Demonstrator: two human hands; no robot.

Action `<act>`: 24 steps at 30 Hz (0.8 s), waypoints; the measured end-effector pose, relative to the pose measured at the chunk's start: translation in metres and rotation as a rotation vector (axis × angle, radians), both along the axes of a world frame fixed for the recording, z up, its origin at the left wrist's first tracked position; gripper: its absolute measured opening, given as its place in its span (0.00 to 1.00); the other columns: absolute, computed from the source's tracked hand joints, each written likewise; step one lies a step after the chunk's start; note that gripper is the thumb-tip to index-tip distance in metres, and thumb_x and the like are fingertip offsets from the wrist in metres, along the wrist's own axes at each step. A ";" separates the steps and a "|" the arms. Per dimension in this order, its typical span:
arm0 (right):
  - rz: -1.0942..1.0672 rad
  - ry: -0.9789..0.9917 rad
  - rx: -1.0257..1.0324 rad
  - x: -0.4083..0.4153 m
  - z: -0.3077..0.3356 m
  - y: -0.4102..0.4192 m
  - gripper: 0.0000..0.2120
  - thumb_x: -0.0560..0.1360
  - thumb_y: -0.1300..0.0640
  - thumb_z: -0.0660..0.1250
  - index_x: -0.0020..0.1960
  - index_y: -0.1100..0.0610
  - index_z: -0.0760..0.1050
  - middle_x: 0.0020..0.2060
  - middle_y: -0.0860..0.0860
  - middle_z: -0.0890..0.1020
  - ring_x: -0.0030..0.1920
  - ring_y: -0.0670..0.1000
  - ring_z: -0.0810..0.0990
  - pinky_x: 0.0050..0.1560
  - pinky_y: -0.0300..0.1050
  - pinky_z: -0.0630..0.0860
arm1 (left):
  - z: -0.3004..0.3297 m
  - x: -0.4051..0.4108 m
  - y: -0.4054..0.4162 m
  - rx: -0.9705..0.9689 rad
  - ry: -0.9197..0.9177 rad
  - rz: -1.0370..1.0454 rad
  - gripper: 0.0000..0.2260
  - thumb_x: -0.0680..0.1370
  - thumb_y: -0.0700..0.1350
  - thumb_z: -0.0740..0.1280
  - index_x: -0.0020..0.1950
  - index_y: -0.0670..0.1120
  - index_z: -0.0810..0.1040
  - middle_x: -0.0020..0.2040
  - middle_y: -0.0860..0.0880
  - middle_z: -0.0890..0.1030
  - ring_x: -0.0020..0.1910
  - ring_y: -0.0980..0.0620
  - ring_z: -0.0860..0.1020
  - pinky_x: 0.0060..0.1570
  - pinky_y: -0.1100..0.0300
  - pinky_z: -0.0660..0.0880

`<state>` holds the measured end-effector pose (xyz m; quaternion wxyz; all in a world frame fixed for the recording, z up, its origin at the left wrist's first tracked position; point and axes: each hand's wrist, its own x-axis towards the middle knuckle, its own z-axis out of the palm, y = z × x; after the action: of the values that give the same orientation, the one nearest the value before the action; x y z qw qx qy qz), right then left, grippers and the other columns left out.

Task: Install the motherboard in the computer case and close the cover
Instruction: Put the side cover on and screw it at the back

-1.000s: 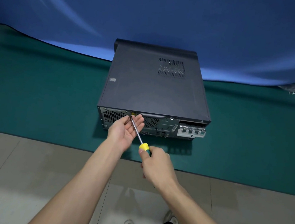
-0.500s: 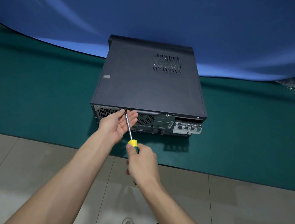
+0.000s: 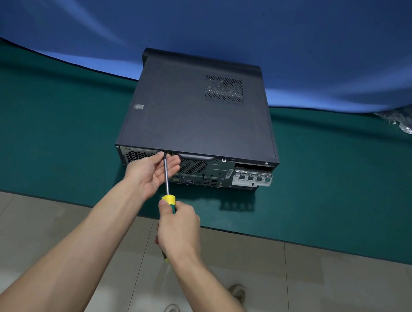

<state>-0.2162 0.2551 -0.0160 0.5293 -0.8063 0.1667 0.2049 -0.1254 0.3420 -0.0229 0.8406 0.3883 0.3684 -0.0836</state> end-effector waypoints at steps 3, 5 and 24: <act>-0.006 0.003 0.002 0.000 -0.001 0.004 0.14 0.80 0.47 0.58 0.41 0.54 0.69 0.39 0.55 0.78 0.45 0.62 0.82 0.46 0.54 0.79 | 0.002 0.001 0.000 0.040 0.009 -0.015 0.09 0.81 0.38 0.59 0.45 0.35 0.74 0.38 0.40 0.81 0.29 0.50 0.83 0.26 0.60 0.79; -0.011 0.003 0.010 0.000 -0.002 0.005 0.14 0.80 0.47 0.58 0.40 0.54 0.68 0.40 0.57 0.79 0.45 0.62 0.82 0.47 0.55 0.79 | 0.003 0.001 0.001 0.052 0.013 -0.024 0.09 0.81 0.38 0.59 0.45 0.35 0.74 0.36 0.40 0.82 0.29 0.50 0.82 0.27 0.60 0.79; -0.023 0.033 0.032 -0.001 0.001 0.008 0.14 0.80 0.47 0.59 0.42 0.55 0.72 0.41 0.57 0.80 0.45 0.63 0.81 0.48 0.57 0.79 | 0.004 0.002 0.003 0.020 0.027 -0.016 0.08 0.81 0.37 0.60 0.45 0.35 0.74 0.30 0.42 0.82 0.27 0.51 0.82 0.26 0.61 0.78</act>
<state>-0.2169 0.2634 -0.0150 0.5418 -0.7922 0.1812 0.2147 -0.1238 0.3453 -0.0186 0.8309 0.3984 0.3774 -0.0919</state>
